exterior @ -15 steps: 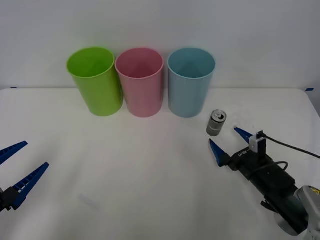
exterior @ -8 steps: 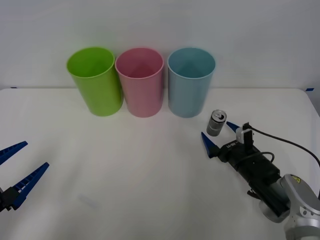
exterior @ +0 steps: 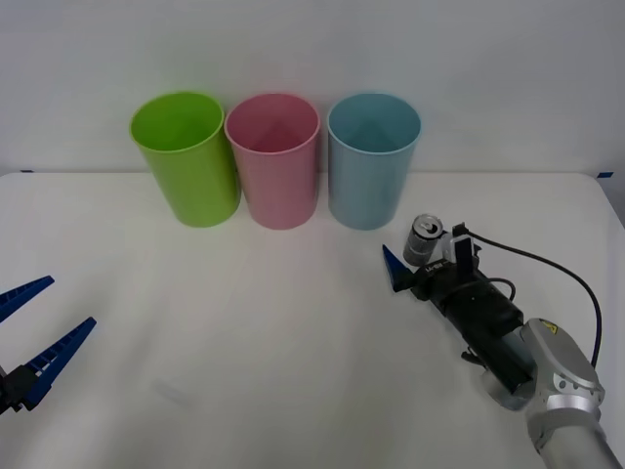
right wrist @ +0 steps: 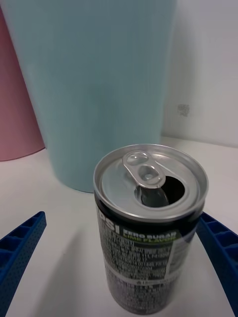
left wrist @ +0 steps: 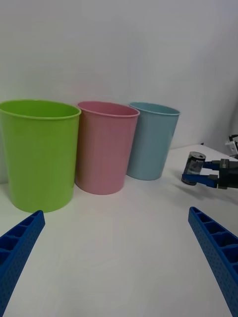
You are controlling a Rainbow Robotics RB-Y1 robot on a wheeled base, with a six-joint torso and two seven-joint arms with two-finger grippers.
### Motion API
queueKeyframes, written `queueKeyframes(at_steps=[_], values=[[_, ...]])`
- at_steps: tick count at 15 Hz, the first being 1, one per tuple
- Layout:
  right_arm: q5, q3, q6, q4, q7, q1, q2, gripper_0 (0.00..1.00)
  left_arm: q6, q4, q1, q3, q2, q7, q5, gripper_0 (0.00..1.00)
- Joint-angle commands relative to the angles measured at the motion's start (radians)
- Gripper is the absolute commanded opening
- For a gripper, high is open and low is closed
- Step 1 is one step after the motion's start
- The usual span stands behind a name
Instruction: Grasp the object on the table and drop it into the matching bin: aluminum can to the light blue bin, PET bottle to the pink bin.
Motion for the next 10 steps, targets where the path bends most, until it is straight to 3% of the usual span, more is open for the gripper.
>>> queueKeyframes(at_steps=[1, 10], values=[[0.002, 0.000, 0.027, 0.023, 0.013, -0.026, 0.001, 1.00, 0.000, 0.000, 0.000, 0.000, 0.000, 0.000, 0.000, 1.00], [0.000, 0.008, 0.054, 0.025, 0.021, -0.036, 0.005, 0.98, 0.000, 0.000, 0.000, 0.000, 0.000, 0.000, 0.000, 1.00]])
